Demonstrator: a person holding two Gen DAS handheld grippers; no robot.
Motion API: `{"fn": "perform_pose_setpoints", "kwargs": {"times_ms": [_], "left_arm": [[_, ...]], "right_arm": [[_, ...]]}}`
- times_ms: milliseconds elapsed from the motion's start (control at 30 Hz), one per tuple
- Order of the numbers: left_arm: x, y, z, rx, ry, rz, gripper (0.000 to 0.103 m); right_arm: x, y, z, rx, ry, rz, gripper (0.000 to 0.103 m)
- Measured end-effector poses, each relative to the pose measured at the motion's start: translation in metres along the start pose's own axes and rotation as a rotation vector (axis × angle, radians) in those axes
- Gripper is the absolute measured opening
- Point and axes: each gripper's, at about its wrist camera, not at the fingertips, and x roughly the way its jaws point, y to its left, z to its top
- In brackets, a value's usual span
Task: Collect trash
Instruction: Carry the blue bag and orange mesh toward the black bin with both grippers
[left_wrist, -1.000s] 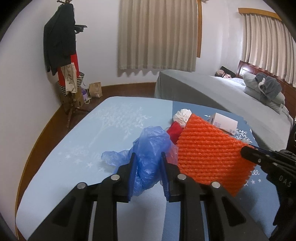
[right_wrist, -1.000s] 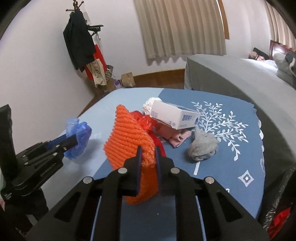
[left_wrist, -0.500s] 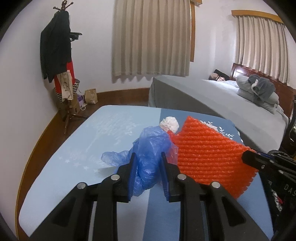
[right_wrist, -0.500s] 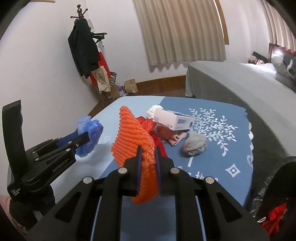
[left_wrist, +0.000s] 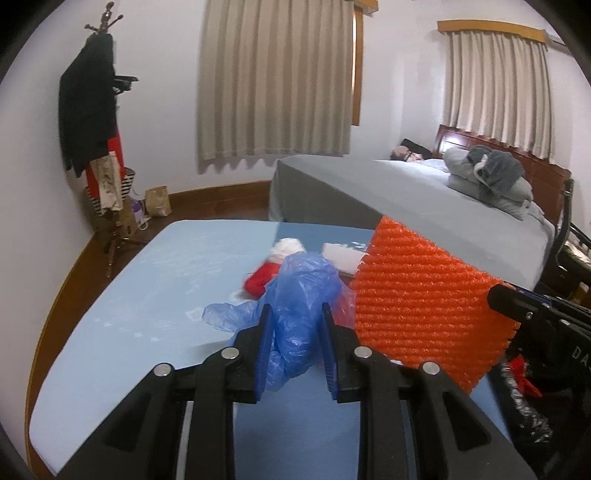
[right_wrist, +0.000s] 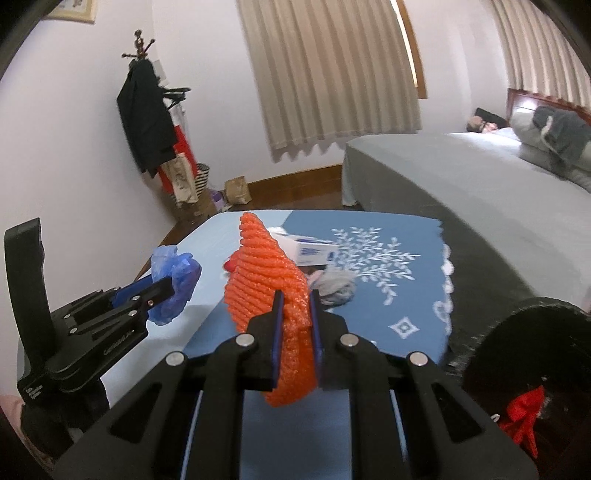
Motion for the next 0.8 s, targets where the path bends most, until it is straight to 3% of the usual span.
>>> {"fn": "perform_pose_setpoints", "kwargs": {"times_ms": [500, 800], "left_arm": [[-0.004, -0.072, 0.001, 0.068, -0.013, -0.154, 0.025], [-0.004, -0.133, 0.006, 0.124, -0.022, -0.277, 0.025]], "right_arm": [[-0.054, -0.062, -0.018, 0.087, -0.049, -0.146, 0.013], [-0.089, -0.115, -0.032, 0.155, -0.075, -0.284, 0.013]]}}
